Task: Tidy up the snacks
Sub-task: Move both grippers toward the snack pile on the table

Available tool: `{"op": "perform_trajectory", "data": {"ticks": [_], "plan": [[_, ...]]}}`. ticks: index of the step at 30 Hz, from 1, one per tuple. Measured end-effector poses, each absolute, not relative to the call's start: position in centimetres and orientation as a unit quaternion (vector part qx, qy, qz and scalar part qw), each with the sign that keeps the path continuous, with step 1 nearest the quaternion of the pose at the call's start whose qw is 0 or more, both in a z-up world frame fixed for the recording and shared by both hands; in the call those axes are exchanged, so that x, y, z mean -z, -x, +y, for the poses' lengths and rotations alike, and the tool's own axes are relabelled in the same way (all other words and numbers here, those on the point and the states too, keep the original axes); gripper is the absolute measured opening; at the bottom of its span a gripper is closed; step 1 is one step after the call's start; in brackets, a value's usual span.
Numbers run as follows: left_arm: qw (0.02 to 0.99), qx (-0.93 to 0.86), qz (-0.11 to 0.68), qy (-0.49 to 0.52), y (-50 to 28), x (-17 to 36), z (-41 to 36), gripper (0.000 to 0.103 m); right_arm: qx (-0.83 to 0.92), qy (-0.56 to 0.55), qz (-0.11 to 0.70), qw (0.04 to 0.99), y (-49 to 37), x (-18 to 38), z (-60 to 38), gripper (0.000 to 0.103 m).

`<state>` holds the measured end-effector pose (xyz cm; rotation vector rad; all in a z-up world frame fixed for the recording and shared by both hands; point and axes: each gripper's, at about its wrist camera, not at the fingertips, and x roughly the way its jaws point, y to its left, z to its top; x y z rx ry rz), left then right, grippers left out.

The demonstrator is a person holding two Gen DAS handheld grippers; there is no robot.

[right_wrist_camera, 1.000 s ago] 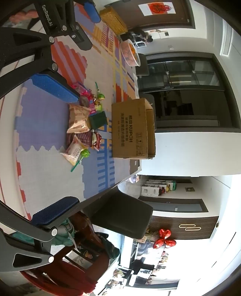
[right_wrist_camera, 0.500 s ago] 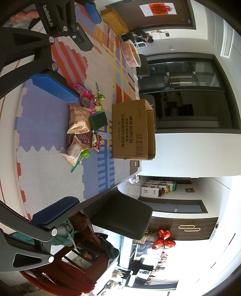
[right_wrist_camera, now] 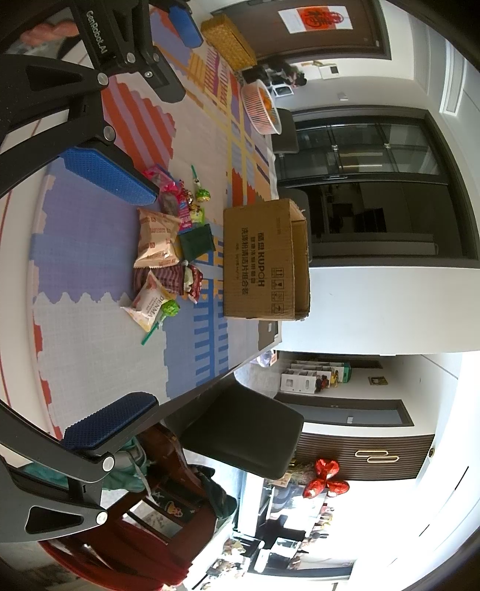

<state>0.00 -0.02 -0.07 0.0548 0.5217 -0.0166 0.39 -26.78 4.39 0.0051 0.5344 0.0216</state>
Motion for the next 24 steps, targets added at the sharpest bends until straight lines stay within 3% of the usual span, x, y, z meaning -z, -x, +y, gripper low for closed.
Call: {"op": "perform_trajectory", "data": {"ticks": [24], "plan": [[0.964,0.004,0.264,-0.018,-1.9,1.6,-0.1,0.103,-0.013,-0.006,0.286,0.958,-1.4,-2.5,-27.1,0.103]]}}
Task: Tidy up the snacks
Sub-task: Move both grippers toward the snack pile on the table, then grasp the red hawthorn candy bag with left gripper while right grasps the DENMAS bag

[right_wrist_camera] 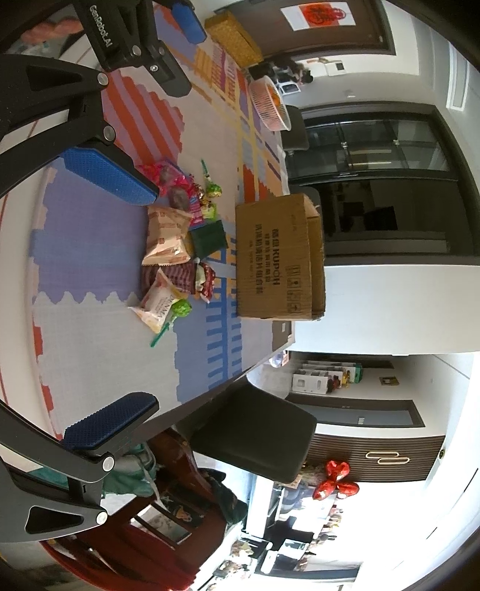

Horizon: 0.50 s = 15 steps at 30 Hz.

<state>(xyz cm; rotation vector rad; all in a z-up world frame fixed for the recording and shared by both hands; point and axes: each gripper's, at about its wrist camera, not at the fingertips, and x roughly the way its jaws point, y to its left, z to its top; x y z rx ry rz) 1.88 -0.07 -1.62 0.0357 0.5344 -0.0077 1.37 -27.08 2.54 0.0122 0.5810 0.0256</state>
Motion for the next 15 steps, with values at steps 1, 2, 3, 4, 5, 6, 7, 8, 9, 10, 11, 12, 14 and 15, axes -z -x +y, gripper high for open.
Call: {"op": "perform_trajectory", "data": {"ticks": [1,2,3,4,5,6,7,8,9,10,11,12,14,15], "plan": [[0.963,0.004,0.268,-0.017,-2.1,1.8,-0.1,0.103,-0.013,-0.007,0.29,0.957,-1.9,-2.5,-27.1,0.103],[0.963,0.005,0.269,-0.018,-2.3,1.9,-0.1,0.103,-0.013,-0.006,0.293,0.956,-2.1,-2.3,-27.2,0.103],[0.962,0.007,0.274,-0.016,-2.7,2.1,-0.1,0.103,-0.012,-0.005,0.296,0.955,-2.4,-2.1,-27.2,0.103],[0.96,0.007,0.279,-0.014,-3.0,2.3,-0.1,0.103,-0.011,-0.003,0.298,0.954,-2.7,-2.0,-27.1,0.103],[0.96,0.006,0.279,-0.016,-3.2,2.4,0.0,0.103,-0.01,0.0,0.301,0.954,-2.9,-1.8,-27.1,0.103],[0.96,0.007,0.281,-0.015,-3.5,2.6,0.0,0.103,-0.009,0.004,0.305,0.952,-3.2,-1.5,-27.1,0.103],[0.958,0.009,0.288,-0.004,-3.9,2.8,0.0,0.103,-0.011,0.005,0.309,0.951,-3.5,-1.4,-27.0,0.103],[0.956,0.009,0.293,-0.002,-4.3,3.0,0.0,0.103,-0.011,0.007,0.312,0.95,-3.8,-1.1,-27.1,0.103],[0.955,0.01,0.297,0.002,-4.7,3.2,0.0,0.103,-0.01,0.01,0.315,0.949,-4.1,-1.0,-27.0,0.103],[0.953,0.009,0.301,0.006,-5.0,3.4,0.0,0.103,-0.009,0.011,0.319,0.948,-4.5,-0.8,-27.0,0.103],[0.953,0.007,0.301,0.008,-5.3,3.6,0.0,0.103,-0.009,0.011,0.323,0.946,-4.8,-0.6,-27.0,0.103],[0.952,0.004,0.306,0.012,-5.5,3.8,0.0,0.103,-0.011,0.011,0.328,0.945,-5.1,-0.3,-27.1,0.103],[0.949,-0.003,0.316,0.018,-6.3,4.2,-0.1,0.103,-0.012,0.013,0.335,0.942,-5.9,0.2,-27.0,0.103],[0.948,-0.002,0.318,0.022,-6.6,4.2,-0.1,0.103,-0.012,0.015,0.338,0.941,-6.3,0.4,-27.0,0.103]]}}
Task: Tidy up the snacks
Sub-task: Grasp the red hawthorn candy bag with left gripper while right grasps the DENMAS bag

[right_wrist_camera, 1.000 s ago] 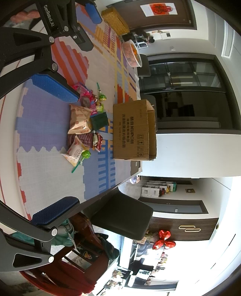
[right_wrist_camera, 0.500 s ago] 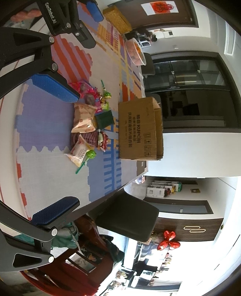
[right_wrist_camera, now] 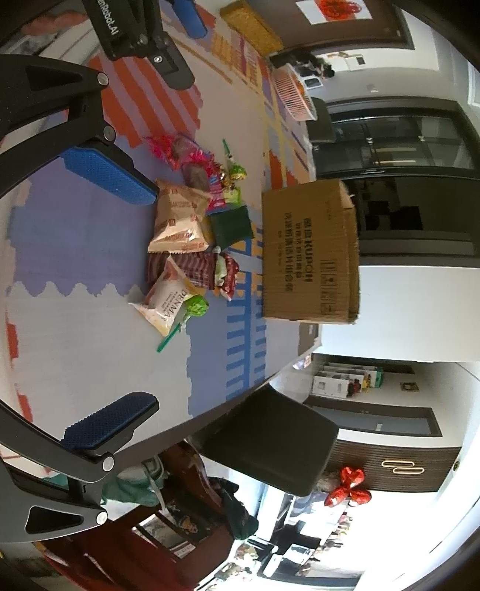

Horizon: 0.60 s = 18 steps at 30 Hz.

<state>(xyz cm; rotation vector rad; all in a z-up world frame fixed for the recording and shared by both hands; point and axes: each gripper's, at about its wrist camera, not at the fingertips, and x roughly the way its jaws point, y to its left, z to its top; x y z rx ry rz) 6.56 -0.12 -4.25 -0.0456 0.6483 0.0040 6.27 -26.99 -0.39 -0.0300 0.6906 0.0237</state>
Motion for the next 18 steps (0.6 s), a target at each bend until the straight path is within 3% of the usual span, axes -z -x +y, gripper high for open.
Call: {"op": "perform_trajectory", "data": {"ticks": [8,18], "plan": [[0.935,0.004,0.353,0.029,-9.7,5.3,-0.8,0.103,-0.016,0.024,0.363,0.931,-9.4,1.8,-27.0,0.102],[0.917,0.007,0.399,0.018,-13.3,7.7,-1.6,0.097,-0.032,0.054,0.394,0.917,-12.6,3.7,-26.9,0.091]]}}
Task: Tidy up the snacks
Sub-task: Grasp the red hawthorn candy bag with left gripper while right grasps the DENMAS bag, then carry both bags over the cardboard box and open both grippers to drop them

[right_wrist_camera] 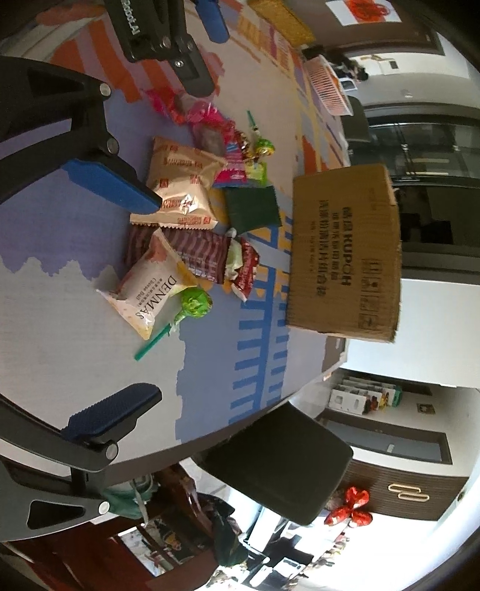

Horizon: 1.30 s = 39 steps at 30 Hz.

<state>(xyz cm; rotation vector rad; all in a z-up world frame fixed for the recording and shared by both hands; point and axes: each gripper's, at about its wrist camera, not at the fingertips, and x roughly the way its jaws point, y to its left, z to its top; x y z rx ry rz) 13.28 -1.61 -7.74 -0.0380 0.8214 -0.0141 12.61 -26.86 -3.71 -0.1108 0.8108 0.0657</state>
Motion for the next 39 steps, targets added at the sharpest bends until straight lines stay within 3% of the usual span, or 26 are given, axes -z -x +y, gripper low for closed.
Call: {"op": "perform_trajectory", "data": {"ticks": [5,13,19,21,27,39], "plan": [[0.912,0.02,0.409,0.031,-14.6,8.4,-2.0,0.091,-0.041,0.063,0.407,0.91,-13.6,4.6,-26.6,0.086],[0.896,0.035,0.44,0.04,-15.8,9.6,-2.1,0.077,-0.06,0.068,0.429,0.899,-15.0,5.4,-26.3,0.069],[0.886,0.057,0.458,0.043,-16.0,10.2,-2.2,0.058,-0.076,0.078,0.438,0.892,-15.2,5.7,-25.7,0.052],[0.881,0.065,0.467,0.044,-16.1,10.5,-2.1,0.045,-0.08,0.075,0.442,0.89,-15.3,5.8,-25.7,0.047],[0.879,0.073,0.47,0.028,-16.0,10.5,-2.2,0.041,-0.082,0.079,0.45,0.886,-15.4,5.9,-25.5,0.033],[0.889,0.084,0.451,0.012,-14.5,8.4,-2.2,0.036,-0.085,0.052,0.432,0.897,-13.8,3.7,-25.6,0.031]]}}
